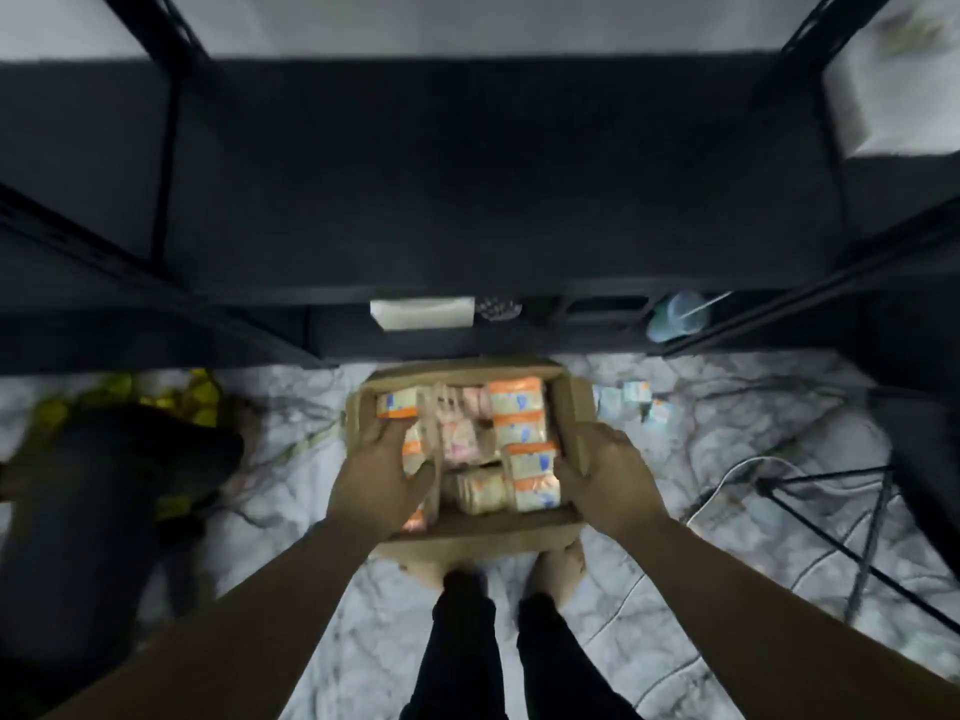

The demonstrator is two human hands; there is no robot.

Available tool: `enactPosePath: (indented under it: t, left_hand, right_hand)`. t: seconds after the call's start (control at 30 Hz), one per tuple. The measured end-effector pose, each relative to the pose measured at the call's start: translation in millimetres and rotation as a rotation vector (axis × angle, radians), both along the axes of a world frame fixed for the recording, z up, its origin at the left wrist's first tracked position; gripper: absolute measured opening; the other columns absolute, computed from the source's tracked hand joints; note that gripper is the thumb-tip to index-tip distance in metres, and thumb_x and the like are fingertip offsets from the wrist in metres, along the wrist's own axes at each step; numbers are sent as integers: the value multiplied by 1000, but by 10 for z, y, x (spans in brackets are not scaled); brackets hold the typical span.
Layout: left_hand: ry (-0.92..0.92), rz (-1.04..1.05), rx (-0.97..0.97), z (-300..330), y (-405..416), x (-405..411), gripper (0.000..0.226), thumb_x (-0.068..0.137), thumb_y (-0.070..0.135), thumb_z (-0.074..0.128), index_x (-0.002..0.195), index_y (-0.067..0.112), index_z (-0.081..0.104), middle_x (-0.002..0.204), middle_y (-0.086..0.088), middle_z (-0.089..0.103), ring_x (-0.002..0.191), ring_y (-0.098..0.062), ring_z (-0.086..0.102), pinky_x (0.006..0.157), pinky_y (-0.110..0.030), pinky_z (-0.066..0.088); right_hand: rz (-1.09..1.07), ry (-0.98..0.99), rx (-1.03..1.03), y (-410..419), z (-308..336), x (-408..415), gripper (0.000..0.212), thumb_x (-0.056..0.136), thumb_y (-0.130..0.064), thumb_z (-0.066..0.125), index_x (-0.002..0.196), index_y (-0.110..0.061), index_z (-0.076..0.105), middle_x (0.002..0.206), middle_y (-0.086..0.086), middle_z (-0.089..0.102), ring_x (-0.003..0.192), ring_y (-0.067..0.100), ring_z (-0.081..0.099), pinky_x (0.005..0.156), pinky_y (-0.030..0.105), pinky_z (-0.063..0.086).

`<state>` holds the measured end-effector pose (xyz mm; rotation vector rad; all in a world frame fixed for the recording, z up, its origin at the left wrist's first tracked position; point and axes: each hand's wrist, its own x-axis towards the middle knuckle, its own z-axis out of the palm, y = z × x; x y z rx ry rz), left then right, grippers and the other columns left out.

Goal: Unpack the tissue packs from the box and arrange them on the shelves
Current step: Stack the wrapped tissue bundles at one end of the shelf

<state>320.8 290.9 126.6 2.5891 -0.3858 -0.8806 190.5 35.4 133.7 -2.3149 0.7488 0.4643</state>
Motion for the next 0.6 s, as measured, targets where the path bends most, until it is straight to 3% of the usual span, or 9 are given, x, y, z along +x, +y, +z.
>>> enactPosePath:
  t: [0.1, 0.23, 0.33, 0.43, 0.5, 0.6]
  left_hand:
    - [41, 88, 90, -667, 95, -95, 67, 91, 44, 71, 150, 22, 48, 160, -3, 37, 129, -32, 55, 99, -46, 53]
    - [99, 256, 154, -1461, 158, -86, 75, 89, 51, 71, 150, 16, 44, 153, -9, 42, 134, -35, 49, 102, -49, 49]
    - [126, 325, 215, -1965, 199, -65, 89, 84, 64, 73, 149, 13, 40, 146, -15, 44, 135, -38, 47, 107, -51, 44]
    - [143, 307, 280, -2340, 145, -154, 106, 78, 82, 62, 156, 17, 30, 146, -19, 42, 135, -42, 45, 111, -54, 40]
    - [144, 294, 323, -2535, 64, -250, 103, 77, 90, 48, 153, 23, 28, 147, -20, 42, 134, -44, 45, 111, -57, 39]
    - [94, 376, 335, -2644, -21, -340, 87, 82, 82, 49, 147, 29, 31, 145, -17, 43, 133, -43, 44, 110, -60, 36]
  right_hand:
    - [-46, 104, 58, 141, -757, -46, 54, 85, -49, 51, 132, -27, 63, 118, 4, 70, 102, 23, 64, 80, 29, 47]
    - [-145, 139, 47, 311, -1609, -73, 65, 85, -36, 73, 145, -22, 53, 120, 11, 68, 111, 34, 64, 89, 41, 56]
    - [-186, 114, 25, 387, -2180, -20, 78, 79, -36, 79, 147, -16, 46, 138, 13, 57, 127, 38, 52, 103, 46, 47]
    - [-226, 98, -47, 419, -2592, 81, 96, 74, -43, 84, 152, -12, 36, 141, 16, 51, 129, 39, 45, 110, 47, 35]
    - [-264, 118, -80, 442, -2795, 142, 108, 72, -54, 84, 156, -19, 26, 144, 14, 48, 132, 38, 44, 112, 49, 34]
    - [-246, 186, -145, 513, -2924, 181, 116, 70, -66, 78, 158, -28, 13, 145, 15, 44, 131, 41, 46, 108, 53, 38]
